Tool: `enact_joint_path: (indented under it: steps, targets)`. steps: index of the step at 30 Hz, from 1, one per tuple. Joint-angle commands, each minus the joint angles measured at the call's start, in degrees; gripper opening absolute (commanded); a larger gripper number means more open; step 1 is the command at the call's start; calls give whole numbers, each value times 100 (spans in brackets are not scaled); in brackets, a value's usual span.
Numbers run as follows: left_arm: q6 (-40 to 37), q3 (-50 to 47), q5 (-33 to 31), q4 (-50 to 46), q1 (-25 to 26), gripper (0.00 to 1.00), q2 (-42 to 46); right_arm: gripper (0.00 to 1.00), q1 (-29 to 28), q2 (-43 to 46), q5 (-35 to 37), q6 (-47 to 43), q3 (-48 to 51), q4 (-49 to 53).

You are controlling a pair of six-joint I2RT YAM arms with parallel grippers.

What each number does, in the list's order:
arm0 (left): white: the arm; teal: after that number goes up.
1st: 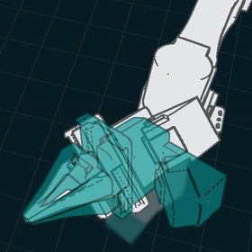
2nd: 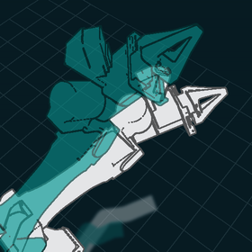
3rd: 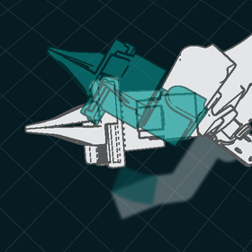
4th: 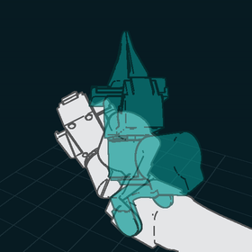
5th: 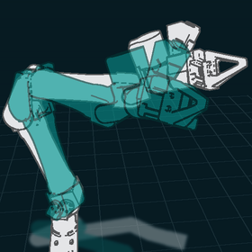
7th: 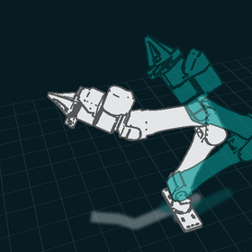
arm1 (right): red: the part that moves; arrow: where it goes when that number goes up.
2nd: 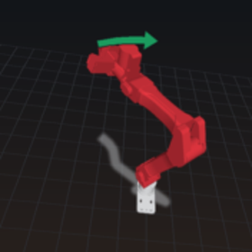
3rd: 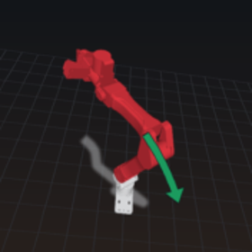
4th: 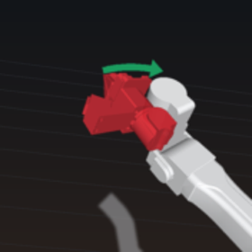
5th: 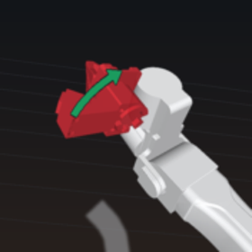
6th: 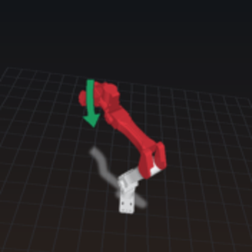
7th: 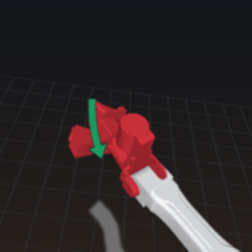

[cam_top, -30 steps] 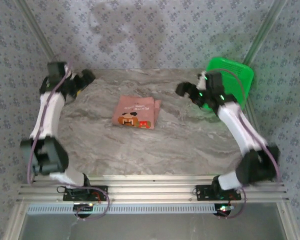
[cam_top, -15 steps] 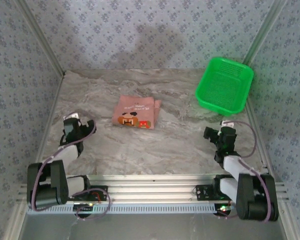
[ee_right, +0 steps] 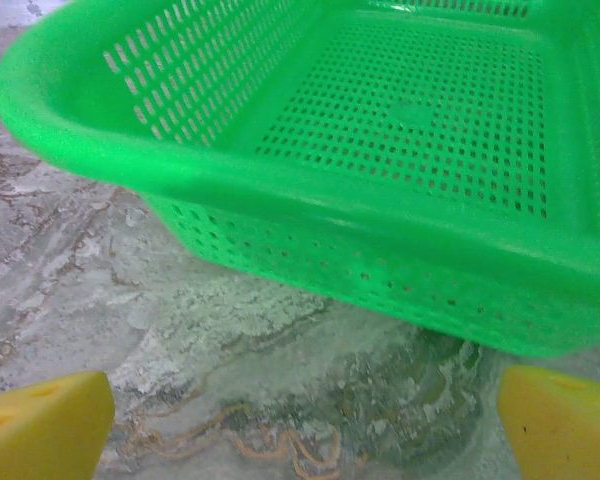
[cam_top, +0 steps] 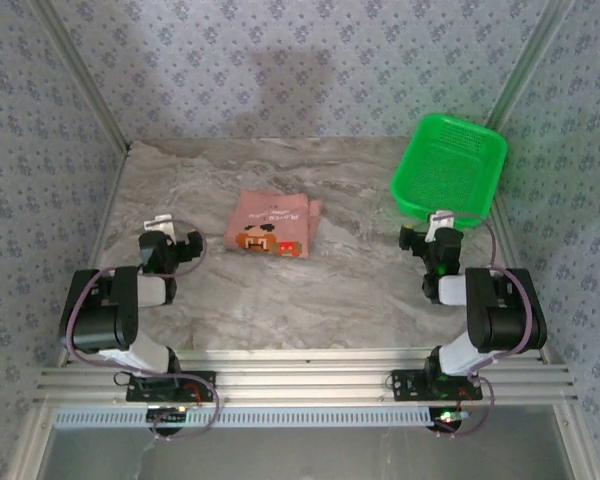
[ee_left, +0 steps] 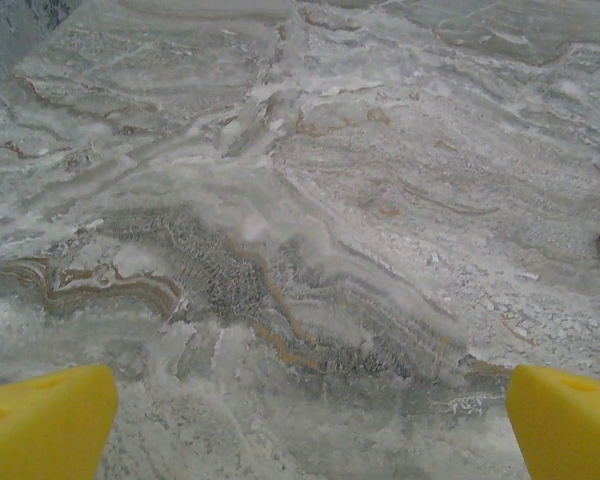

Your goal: Fold and stack the t-shirts

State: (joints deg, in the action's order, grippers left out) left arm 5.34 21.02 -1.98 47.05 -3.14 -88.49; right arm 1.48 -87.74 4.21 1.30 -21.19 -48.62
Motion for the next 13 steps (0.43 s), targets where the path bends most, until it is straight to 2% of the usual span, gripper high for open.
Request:
enact_joint_path:
  steps: [1, 13]
  targets:
    - [-104, 101, 12, 277, -9, 100, 71, 100, 7, 65, -76, -220, -123, 241]
    - [-165, 139, -53, 200, 56, 100, 68, 100, 117, 56, -459, -235, -96, 185]
